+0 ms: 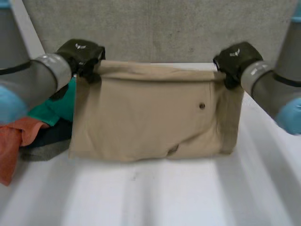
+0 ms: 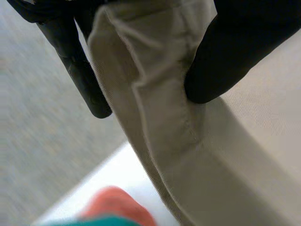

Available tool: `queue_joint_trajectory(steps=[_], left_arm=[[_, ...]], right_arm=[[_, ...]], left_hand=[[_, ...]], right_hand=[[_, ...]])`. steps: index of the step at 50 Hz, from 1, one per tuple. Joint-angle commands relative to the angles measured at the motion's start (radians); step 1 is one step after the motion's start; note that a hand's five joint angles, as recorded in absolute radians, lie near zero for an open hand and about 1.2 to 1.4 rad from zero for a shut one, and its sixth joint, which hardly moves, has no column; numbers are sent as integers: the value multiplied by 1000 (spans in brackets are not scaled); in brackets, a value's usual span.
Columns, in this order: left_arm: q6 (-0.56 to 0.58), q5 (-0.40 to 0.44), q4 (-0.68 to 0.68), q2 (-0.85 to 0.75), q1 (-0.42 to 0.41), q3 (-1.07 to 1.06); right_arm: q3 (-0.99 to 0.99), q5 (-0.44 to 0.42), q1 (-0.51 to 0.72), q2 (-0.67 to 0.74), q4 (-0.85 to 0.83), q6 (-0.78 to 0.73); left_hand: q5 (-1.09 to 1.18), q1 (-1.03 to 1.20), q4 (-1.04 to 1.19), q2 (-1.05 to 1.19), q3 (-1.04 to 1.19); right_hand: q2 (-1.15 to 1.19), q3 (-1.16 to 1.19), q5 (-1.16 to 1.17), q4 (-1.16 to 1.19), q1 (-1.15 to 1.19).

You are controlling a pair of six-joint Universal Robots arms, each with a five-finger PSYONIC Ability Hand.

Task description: Fold the laundry.

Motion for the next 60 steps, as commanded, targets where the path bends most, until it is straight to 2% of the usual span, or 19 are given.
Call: queue_joint_trajectory(steps=[1,2,3,6,7,9,12,16,25,33,38,43,47,48,51,52,56,59,60], left_arm=[[12,-24,466,-43,7,166],[-3,-36,524,-23,6,158],[-39,-57,636,21,7,139],[-116,-80,795,72,9,97],[-145,-80,827,92,7,70],[-166,-67,823,107,9,43],[-175,-15,771,121,3,-18],[-172,28,715,118,-5,-108],[-144,24,692,19,-29,-331],[0,27,656,-93,-62,-530],[41,30,606,-45,-80,-624],[57,27,470,69,-102,-698],[87,25,260,185,-120,-748],[109,22,149,233,-134,-766],[149,18,-37,291,-160,-793],[178,12,-165,317,-180,-809],[253,-5,-405,325,-212,-814],[281,-14,-392,315,-224,-785],[293,-27,-348,283,-223,-753]], right_arm=[[-191,73,-13,106,-558,104],[-189,70,-18,100,-631,104],[-171,62,-23,79,-778,101],[-119,36,-24,46,-935,100],[-84,1,-29,30,-1004,101],[-59,-39,-29,22,-1019,104],[-28,-107,-30,26,-967,108],[7,-105,-26,55,-835,101],[159,-61,-24,132,-666,52],[338,-55,-16,233,-548,-12],[409,-58,-16,184,-413,-44],[486,-82,-16,56,-244,-83],[550,-93,-29,-53,-91,-156],[583,-96,-39,-102,-16,-194],[642,-105,-64,-177,114,-260],[680,-121,-90,-217,194,-311],[745,-191,-147,-267,322,-426],[750,-237,-161,-253,333,-465],[734,-252,-165,-229,330,-460]], left_hand=[[233,241,197,200,207],[233,241,197,200,207],[233,241,197,200,207],[233,241,197,200,207],[233,241,197,200,207],[233,241,197,200,207],[233,241,197,200,207],[233,241,197,200,207],[233,241,197,200,207],[233,241,197,200,207],[233,241,197,200,207],[233,241,197,200,207],[233,241,197,200,207],[233,241,197,200,207],[233,241,197,200,207],[233,241,197,200,207],[233,241,197,200,207],[233,241,197,200,207],[233,241,197,200,207]], right_hand=[[231,211,212,201,301],[231,211,212,201,301],[231,211,212,201,301],[231,211,212,201,301],[231,211,212,201,301],[231,211,212,201,301],[231,211,212,201,301],[231,211,212,201,301],[231,211,212,201,301],[231,211,212,201,301],[231,211,212,201,301],[231,211,212,201,301],[231,211,212,201,301],[231,211,212,201,301],[231,211,212,201,301],[231,211,212,201,301],[231,211,212,201,301],[231,211,212,201,301],[231,211,212,201,301]])
